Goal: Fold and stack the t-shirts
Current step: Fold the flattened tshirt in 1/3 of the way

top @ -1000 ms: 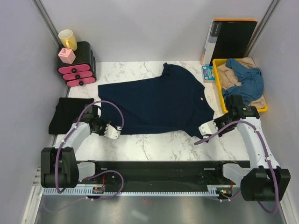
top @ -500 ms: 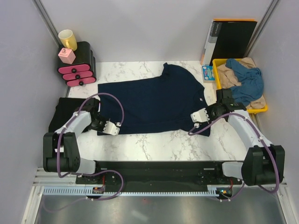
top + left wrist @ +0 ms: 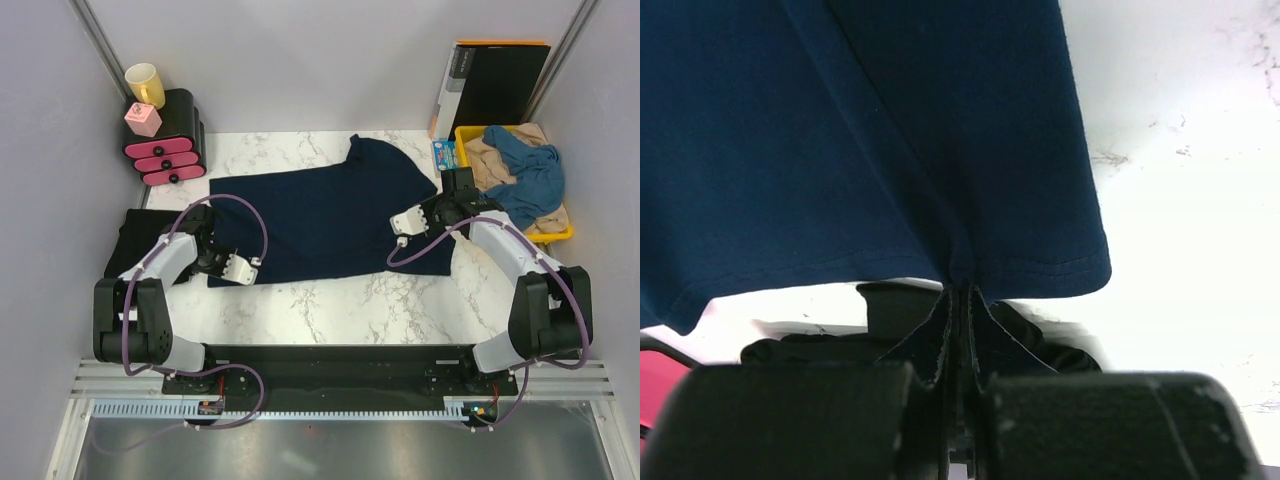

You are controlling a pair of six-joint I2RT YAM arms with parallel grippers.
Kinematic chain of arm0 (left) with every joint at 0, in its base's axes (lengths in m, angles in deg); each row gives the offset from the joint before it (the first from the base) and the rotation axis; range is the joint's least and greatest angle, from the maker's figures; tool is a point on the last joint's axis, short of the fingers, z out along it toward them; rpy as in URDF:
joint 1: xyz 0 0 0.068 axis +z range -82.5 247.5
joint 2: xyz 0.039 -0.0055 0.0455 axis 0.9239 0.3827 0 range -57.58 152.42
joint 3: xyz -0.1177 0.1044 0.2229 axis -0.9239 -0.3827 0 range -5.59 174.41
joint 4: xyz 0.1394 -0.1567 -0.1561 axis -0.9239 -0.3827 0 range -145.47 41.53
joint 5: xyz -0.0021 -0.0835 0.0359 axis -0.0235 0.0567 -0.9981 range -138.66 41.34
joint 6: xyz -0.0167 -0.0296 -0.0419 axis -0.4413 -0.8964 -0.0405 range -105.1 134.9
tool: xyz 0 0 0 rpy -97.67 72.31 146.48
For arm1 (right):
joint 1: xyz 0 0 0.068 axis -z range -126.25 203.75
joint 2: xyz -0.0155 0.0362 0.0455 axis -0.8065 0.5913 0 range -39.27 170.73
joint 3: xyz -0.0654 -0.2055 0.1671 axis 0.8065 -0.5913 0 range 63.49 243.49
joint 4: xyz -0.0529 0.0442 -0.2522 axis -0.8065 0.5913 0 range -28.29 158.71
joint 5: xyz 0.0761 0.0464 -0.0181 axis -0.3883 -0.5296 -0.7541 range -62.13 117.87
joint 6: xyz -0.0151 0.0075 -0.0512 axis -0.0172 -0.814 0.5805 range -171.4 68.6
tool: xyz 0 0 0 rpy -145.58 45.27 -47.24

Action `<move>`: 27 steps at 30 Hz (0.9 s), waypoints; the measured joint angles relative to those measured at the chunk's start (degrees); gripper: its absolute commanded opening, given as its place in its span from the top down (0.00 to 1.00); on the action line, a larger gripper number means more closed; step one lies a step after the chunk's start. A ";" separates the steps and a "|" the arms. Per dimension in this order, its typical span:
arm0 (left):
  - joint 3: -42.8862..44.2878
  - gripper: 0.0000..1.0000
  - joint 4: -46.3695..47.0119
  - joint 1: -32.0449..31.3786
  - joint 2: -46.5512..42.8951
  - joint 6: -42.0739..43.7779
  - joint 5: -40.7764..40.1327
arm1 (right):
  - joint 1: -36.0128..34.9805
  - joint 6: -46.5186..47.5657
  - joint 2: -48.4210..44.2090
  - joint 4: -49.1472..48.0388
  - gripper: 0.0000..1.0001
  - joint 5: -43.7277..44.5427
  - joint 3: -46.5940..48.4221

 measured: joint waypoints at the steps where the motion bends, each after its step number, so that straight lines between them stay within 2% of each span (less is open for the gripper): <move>1: 0.00 0.98 0.02 -0.17 0.00 -0.13 -0.11 | -0.09 0.00 0.57 -0.50 1.00 0.09 0.39; 16: 0.87 0.98 8.11 -0.52 4.37 -6.10 -3.85 | -0.81 -0.02 6.43 -6.60 1.00 2.21 4.33; 27: 5.86 0.98 10.60 -0.52 7.98 -9.33 -4.15 | -0.94 -0.02 8.26 -9.01 1.00 2.71 5.22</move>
